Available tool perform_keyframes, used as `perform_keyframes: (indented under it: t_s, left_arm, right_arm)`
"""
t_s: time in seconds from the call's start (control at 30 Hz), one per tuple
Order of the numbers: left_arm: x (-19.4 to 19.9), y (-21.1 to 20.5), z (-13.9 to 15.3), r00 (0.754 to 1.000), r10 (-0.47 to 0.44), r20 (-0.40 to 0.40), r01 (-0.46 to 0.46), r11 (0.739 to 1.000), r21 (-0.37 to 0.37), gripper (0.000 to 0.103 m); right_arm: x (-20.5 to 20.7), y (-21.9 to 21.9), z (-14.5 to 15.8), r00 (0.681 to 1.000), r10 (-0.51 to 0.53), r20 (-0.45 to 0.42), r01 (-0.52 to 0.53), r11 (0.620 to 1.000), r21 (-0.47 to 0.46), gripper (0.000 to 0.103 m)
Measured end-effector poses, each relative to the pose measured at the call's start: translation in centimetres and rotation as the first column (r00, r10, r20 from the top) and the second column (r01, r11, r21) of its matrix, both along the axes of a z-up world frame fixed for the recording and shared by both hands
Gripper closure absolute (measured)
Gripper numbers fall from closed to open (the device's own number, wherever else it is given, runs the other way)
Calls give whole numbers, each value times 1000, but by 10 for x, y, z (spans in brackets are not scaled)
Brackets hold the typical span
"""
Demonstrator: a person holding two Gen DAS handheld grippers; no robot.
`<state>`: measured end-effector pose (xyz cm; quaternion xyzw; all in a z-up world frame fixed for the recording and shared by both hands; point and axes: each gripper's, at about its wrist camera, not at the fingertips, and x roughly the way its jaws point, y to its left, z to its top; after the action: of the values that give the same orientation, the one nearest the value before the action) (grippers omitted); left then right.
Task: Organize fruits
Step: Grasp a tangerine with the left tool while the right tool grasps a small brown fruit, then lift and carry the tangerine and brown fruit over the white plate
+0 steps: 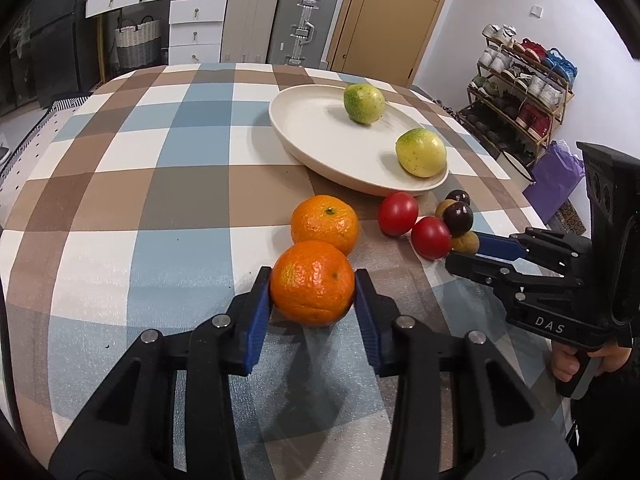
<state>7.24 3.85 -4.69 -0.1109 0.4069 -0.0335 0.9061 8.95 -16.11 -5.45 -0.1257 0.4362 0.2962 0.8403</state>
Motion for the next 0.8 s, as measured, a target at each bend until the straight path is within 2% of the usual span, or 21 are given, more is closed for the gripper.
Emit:
perform_keyframes:
  t_s: [0.33,0.8]
  left_arm:
    - [-4,-5,8,999,-20,39,20,1000,4,66]
    - [-13,-7,27,994,-8,106,7,1000,10,66]
  right_arm:
    - [-14,-14,4,1000,4,17,-4,1000,1,72]
    - [-25,-30,41,995,-6,96,-4,994,108,72]
